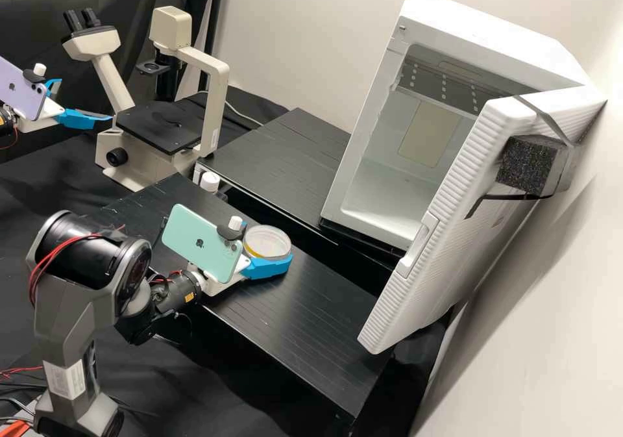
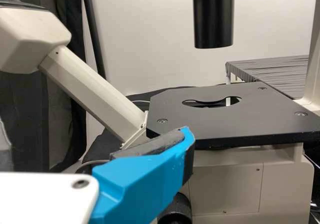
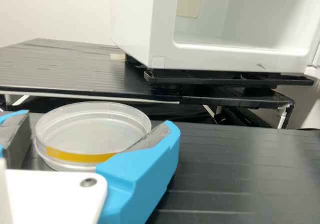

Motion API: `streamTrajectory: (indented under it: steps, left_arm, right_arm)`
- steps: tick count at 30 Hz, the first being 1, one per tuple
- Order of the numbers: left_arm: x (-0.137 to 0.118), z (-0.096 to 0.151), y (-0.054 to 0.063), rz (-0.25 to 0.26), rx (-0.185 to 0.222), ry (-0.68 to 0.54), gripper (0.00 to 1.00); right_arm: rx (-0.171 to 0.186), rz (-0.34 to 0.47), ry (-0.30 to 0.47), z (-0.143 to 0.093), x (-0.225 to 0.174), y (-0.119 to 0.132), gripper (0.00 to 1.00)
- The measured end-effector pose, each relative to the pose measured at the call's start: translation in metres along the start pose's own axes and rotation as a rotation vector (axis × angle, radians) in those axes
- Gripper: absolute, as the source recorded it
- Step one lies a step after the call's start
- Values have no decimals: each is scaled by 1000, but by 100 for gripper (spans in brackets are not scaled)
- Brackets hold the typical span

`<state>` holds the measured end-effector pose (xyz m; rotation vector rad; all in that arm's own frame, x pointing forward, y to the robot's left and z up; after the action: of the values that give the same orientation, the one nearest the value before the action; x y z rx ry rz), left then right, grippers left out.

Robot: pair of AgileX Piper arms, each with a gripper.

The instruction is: Move the petri dish to the bench.

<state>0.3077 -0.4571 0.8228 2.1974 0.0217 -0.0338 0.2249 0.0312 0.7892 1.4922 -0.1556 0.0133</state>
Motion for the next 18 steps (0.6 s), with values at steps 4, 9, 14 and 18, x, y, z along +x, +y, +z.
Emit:
streamTrajectory:
  steps: [4,9,14,18]
  left_arm:
    - [0,0,0,0,0,0,100]
    - [0,0,0,0,0,0,100]
    - [0,0,0,0,0,0,100]
    - [0,0,0,0,0,0,100]
  right_arm:
    - [7,17,15,-3,-6,5,100]
    - [25,71,32,-7,-20,18,100]
    - [67,131,84,-12,-38,34,100]
    - [86,152,126,-16,-48,40,100]
